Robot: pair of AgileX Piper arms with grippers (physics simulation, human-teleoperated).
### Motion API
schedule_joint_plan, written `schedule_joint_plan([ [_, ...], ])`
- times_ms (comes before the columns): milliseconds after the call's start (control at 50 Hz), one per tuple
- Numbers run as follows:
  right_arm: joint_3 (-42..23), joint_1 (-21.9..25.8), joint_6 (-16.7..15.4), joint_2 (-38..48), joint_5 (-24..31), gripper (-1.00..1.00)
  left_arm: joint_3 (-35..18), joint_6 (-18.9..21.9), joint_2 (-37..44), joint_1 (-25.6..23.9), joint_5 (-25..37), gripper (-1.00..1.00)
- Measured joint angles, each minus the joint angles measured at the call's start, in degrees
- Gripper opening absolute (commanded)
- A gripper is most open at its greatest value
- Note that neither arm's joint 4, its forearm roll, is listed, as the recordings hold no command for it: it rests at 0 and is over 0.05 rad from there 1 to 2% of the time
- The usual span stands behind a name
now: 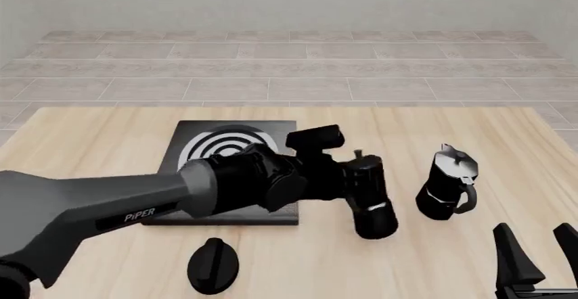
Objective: Put both moka pots on the stove.
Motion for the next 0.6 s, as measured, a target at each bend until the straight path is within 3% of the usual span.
schedule_joint_plan([
  [600, 0.0, 0.0, 0.0, 0.0, 0.0, 1.0, 6.5, 1.5, -15.4, 2.4, 4.6, -1.0],
])
